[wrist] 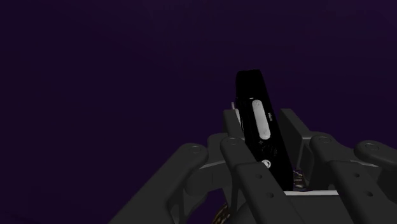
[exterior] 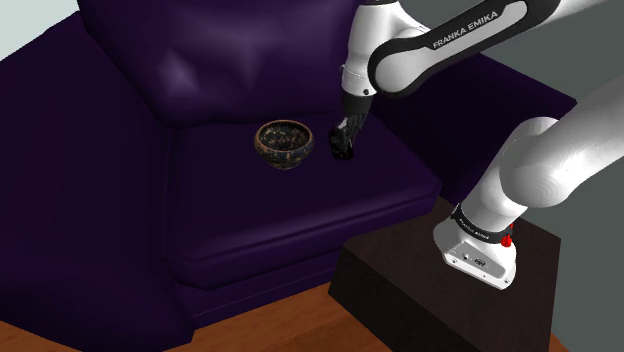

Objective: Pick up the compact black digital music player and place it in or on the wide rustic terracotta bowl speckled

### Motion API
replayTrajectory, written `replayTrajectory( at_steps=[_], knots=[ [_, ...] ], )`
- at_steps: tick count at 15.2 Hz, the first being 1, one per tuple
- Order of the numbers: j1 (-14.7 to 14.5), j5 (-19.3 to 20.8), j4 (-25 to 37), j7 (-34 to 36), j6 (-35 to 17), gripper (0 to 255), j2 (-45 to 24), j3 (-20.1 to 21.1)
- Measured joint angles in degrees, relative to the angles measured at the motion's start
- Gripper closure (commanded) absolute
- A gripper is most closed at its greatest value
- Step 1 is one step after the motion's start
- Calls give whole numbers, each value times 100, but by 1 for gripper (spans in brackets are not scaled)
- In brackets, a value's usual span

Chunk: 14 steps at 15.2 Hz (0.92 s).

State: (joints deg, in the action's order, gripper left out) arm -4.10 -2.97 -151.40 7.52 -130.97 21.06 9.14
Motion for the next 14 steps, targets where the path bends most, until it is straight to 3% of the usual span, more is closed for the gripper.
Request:
replayTrajectory(
  at_steps=[14],
  knots=[
    [-15, -14, 710, -36, 1247, 255, 539, -70]
  ],
)
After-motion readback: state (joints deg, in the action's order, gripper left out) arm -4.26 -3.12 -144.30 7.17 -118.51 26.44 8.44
